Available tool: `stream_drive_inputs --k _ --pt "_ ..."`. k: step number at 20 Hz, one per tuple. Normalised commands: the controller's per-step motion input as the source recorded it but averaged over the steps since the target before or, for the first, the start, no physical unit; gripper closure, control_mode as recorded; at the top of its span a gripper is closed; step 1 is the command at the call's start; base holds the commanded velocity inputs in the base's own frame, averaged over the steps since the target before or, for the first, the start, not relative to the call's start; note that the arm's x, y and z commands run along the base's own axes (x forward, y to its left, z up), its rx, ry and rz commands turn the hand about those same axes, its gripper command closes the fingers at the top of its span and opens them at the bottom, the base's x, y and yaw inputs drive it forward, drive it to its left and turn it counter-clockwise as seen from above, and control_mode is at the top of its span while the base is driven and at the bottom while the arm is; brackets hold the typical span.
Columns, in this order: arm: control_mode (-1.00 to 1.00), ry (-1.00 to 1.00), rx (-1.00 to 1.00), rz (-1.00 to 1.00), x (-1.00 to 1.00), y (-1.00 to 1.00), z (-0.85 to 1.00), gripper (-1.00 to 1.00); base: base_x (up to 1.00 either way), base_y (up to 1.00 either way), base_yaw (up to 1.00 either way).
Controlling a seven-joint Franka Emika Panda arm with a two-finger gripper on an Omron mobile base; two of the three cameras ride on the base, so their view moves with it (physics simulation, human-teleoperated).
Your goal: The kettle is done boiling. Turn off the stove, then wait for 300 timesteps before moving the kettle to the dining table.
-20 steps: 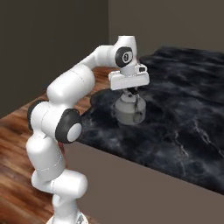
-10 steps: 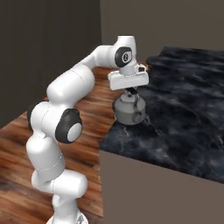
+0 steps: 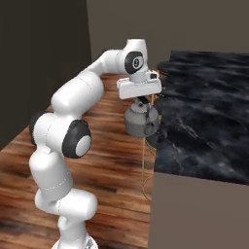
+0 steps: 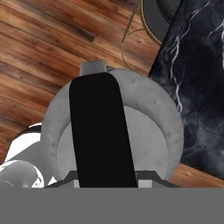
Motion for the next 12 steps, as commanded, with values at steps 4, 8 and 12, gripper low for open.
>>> stream_drive_inputs --k 4,8,12 --pt "1.00 0.00 0.00 0.00 0.00 0.00 0.00 1.00 0.00 0.76 -0.46" --pt "1.00 0.00 0.00 0.00 0.00 0.00 0.00 1.00 0.05 0.70 -0.49" --pt "1.00 0.00 0.00 0.00 0.00 0.00 0.00 1.00 0.13 0.70 -0.48"
